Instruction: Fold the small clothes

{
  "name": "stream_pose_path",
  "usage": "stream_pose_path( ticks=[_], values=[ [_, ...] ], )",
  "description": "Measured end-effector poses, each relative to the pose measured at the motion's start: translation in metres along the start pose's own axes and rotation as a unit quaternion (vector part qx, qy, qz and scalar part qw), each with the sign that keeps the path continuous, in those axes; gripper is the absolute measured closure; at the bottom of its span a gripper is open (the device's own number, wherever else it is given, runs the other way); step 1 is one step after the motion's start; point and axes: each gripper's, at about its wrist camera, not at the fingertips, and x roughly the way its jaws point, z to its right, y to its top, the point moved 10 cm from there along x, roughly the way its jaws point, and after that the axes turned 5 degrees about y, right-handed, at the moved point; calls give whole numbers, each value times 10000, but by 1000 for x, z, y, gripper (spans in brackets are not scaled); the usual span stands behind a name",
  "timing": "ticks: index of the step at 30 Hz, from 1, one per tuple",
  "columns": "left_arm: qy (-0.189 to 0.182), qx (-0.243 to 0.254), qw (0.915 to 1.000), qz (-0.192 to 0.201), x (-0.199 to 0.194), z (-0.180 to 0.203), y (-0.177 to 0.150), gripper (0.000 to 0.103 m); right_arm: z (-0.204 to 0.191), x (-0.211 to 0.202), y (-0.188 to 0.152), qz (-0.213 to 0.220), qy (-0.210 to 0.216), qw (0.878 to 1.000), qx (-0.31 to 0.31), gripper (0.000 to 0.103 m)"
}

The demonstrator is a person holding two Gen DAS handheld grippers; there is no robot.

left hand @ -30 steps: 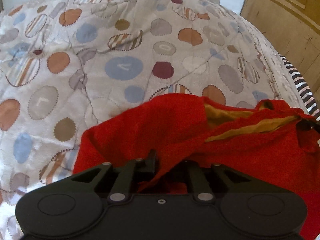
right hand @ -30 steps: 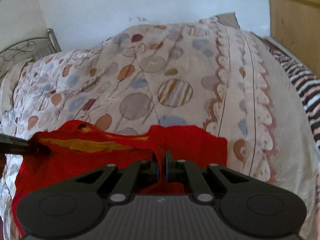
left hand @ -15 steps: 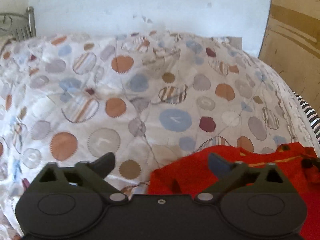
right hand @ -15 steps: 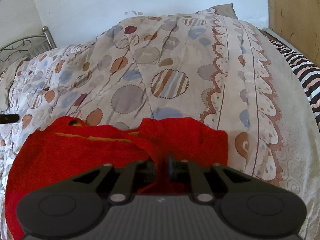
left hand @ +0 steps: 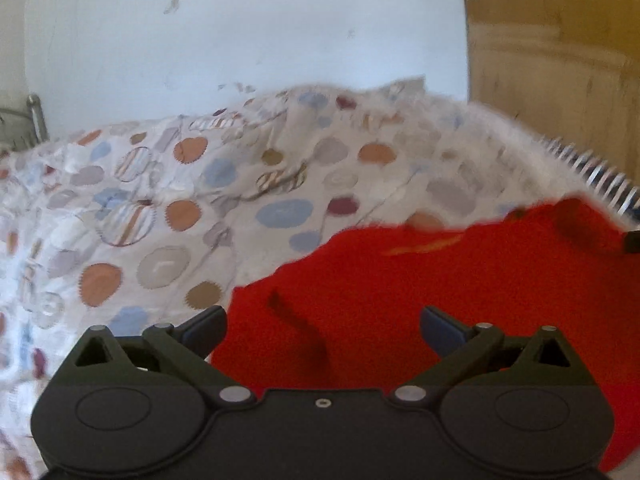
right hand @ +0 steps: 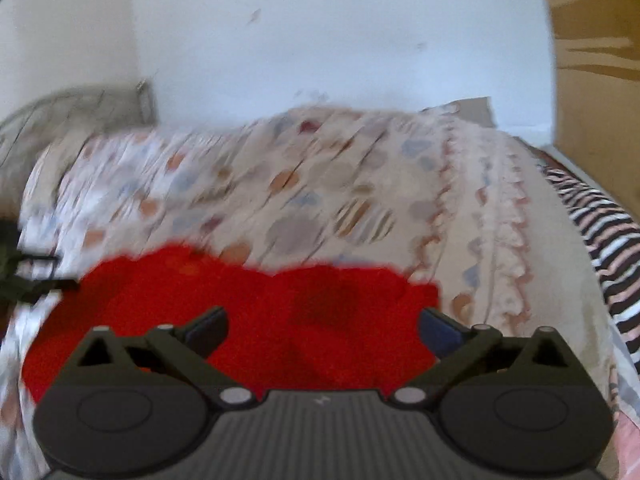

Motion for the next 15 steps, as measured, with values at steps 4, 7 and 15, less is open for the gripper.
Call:
stream_pose_path(
  ticks=[4, 7, 15],
  values=[
    [391, -121, 9991, -71, 6, -12, -6, 1, 1, 11, -7, -13, -828, 9952, -515, 0],
    [543, -280, 9980, -151, 8, -27, -12, 1, 27, 12, -5, 239, -1485, 9885, -165, 0],
    [691, -967, 9924, -327, 14, -73, -38, 1, 98, 5, -39, 282, -1675, 9692, 1783, 0]
  ],
)
